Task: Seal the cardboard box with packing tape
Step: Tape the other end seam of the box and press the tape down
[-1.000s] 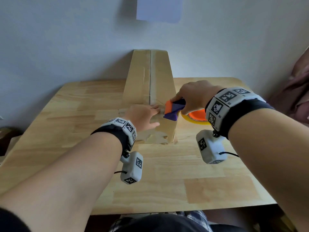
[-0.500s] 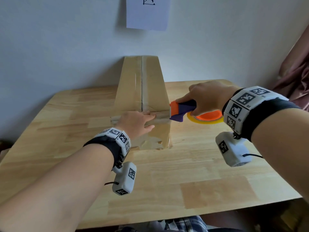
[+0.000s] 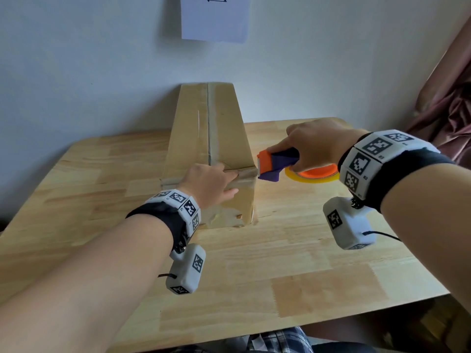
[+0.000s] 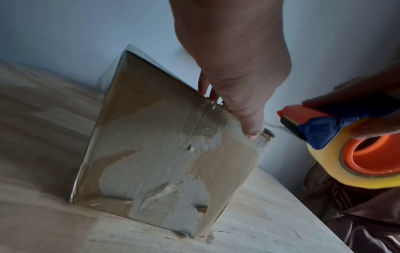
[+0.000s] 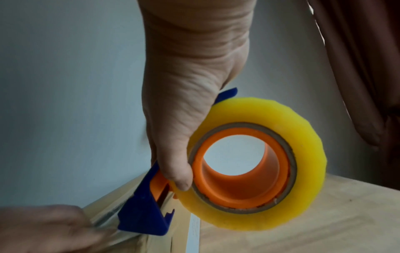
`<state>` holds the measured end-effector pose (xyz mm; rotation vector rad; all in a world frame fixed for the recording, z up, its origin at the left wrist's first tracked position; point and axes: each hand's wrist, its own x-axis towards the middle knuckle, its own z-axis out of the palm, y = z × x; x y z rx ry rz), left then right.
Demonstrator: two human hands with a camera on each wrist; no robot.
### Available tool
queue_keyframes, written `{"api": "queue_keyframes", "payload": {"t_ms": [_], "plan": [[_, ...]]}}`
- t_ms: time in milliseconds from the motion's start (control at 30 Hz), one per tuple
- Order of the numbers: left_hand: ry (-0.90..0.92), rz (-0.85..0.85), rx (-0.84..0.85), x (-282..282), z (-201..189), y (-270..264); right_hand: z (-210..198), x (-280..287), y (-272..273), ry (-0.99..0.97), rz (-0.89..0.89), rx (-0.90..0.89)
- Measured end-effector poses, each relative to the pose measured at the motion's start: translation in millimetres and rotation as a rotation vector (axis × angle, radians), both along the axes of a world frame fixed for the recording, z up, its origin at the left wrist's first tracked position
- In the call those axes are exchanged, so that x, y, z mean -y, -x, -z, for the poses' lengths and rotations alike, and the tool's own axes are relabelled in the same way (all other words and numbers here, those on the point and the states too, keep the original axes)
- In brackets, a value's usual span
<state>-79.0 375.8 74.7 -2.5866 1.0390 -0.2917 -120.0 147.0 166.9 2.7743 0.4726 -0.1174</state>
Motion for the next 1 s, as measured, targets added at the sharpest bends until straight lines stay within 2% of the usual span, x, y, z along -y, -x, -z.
{"api": "queue_keyframes", "payload": {"t_ms": [200,333,500,600,733,900,1000], "plan": [[0.329,0.050,-0.232,-5.6,28.1,8.1,-9.1,3.4,-0.9,0.030,-0.001,0.024],[0.347,0.023,-0.209,-10.5,30.1,11.1,11.1,12.5,2.6,-0.022,0.041,0.030],[0.370,-0.045,-0.279,-7.3,21.9,12.6,44.5,30.2,6.1,-0.160,0.095,0.013],[0.387,-0.059,-0.280,-6.4,21.9,13.1,56.8,47.6,13.2,-0.161,0.088,0.050],[0.267,-0.086,-0.198,5.1,13.7,11.4,59.2,66.3,19.2,-0.086,0.100,0.101],[-0.050,0.001,-0.084,36.8,4.6,8.2,58.3,59.1,11.4,-0.016,0.057,0.115],[-0.037,0.053,-0.074,46.0,1.9,7.3,59.0,62.3,11.1,-0.042,0.060,0.120]]}}
